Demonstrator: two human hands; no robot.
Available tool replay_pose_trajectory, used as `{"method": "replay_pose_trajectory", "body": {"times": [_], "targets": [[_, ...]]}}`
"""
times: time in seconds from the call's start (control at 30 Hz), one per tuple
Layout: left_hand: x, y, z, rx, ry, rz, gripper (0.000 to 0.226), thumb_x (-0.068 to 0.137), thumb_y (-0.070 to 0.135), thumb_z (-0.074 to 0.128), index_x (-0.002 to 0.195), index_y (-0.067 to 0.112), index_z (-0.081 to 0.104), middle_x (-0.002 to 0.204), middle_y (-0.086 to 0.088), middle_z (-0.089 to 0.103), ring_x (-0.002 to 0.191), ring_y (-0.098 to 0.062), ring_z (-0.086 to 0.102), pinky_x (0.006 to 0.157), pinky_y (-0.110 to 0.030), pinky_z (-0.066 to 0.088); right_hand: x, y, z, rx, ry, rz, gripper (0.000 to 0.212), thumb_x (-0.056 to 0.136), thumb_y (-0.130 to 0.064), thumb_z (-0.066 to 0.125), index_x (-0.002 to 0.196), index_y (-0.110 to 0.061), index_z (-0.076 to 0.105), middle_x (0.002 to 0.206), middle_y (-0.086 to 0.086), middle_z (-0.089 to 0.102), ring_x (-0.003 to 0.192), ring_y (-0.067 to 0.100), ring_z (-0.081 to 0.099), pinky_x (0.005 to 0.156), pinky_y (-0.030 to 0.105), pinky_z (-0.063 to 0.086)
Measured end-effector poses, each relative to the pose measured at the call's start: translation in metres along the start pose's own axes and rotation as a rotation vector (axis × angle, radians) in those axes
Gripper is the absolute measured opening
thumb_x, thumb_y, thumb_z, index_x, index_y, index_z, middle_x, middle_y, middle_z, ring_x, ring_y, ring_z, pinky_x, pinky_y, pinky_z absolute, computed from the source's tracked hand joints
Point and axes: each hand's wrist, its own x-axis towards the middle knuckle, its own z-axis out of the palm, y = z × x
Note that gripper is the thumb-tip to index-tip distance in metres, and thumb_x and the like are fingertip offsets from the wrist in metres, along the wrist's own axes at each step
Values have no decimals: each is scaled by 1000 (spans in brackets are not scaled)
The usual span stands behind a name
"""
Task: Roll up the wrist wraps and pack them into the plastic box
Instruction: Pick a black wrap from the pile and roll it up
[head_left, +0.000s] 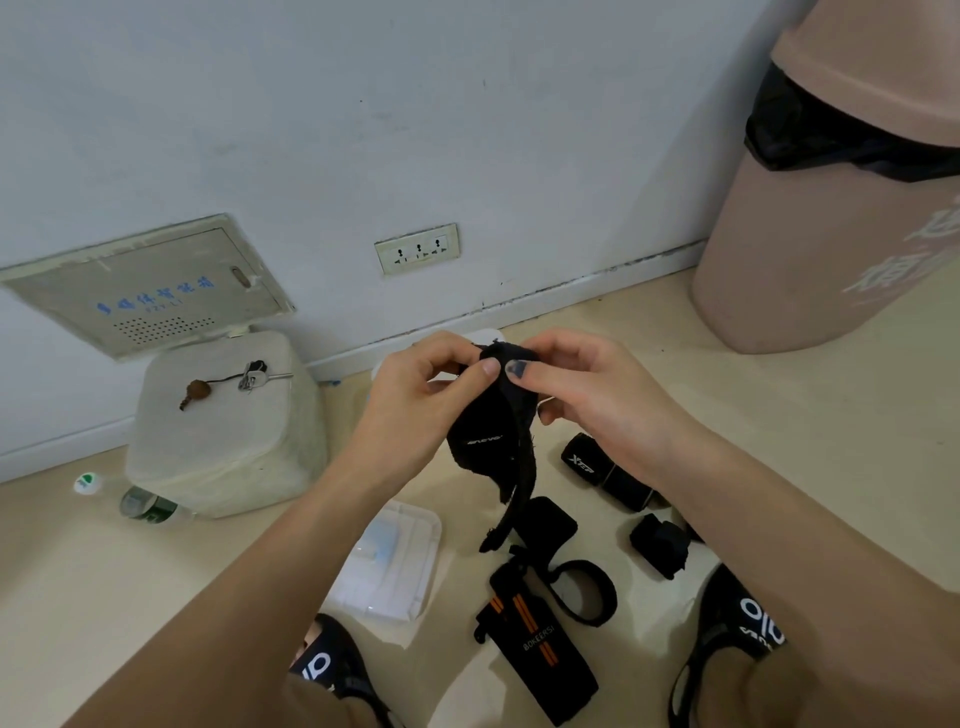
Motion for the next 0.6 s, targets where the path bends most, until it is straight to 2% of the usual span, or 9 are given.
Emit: {"method": "replay_pose_trajectory", "body": {"times": [0.07, 0.17, 0.27, 0.33, 0.4, 0.5, 0.6], "targets": [[1, -2, 0, 25, 11, 13, 17, 97, 10, 68, 81, 11, 70, 85, 3, 67, 80, -6, 64, 69, -15, 49, -1, 1, 1, -37, -9, -8, 10, 98, -10, 67, 102, -4, 73, 88, 6, 72, 79, 16, 62, 69, 30, 46], [1, -4, 1, 29, 15, 14, 18, 97, 12, 68, 80, 16, 71, 84, 7, 68, 81, -6, 65, 70, -15, 50, 0, 1, 1, -65, 30, -17, 12, 98, -11, 66, 95, 0, 70, 83, 9, 72, 75, 17, 61, 67, 29, 46], [1, -3, 1, 48, 45, 20, 19, 99, 13, 66, 81, 19, 72, 85, 11, 70, 85, -6, 66, 73, -14, 49, -1, -2, 2, -88, 49, -9, 14, 99, -12, 66, 88, -5, 69, 89, 21, 74, 73, 21, 60, 68, 29, 47], [3, -4, -2, 46, 84, 7, 16, 99, 14, 65, 87, 18, 75, 88, 11, 72, 89, -7, 67, 77, -14, 50, 0, -3, 1, -97, 83, 5, 16, 98, -13, 66, 82, -10, 67, 89, 21, 74, 69, 22, 57, 70, 32, 47], [5, -6, -5, 40, 120, -17, 12, 97, 10, 66, 93, 16, 76, 93, 9, 74, 94, -8, 68, 79, -14, 50, 2, -3, -2, -92, 158, 20, 16, 98, -14, 66, 83, -10, 65, 88, 19, 74, 65, 20, 56, 72, 35, 47], [6, -6, -8, 21, 162, -52, 21, 90, -3, 66, 94, 15, 75, 97, 5, 75, 95, -8, 70, 75, -12, 50, 6, -5, -8, -33, 255, 34, 16, 97, -12, 64, 91, 3, 61, 94, 29, 70, 70, 25, 56, 71, 38, 45], [4, -7, -9, 50, 173, -53, 25, 87, -4, 67, 92, 19, 75, 97, 6, 74, 91, -8, 70, 73, -14, 51, 7, -8, -11, 46, 304, 68, 14, 97, -8, 59, 83, -4, 57, 82, 20, 64, 69, 25, 54, 67, 34, 46]]}}
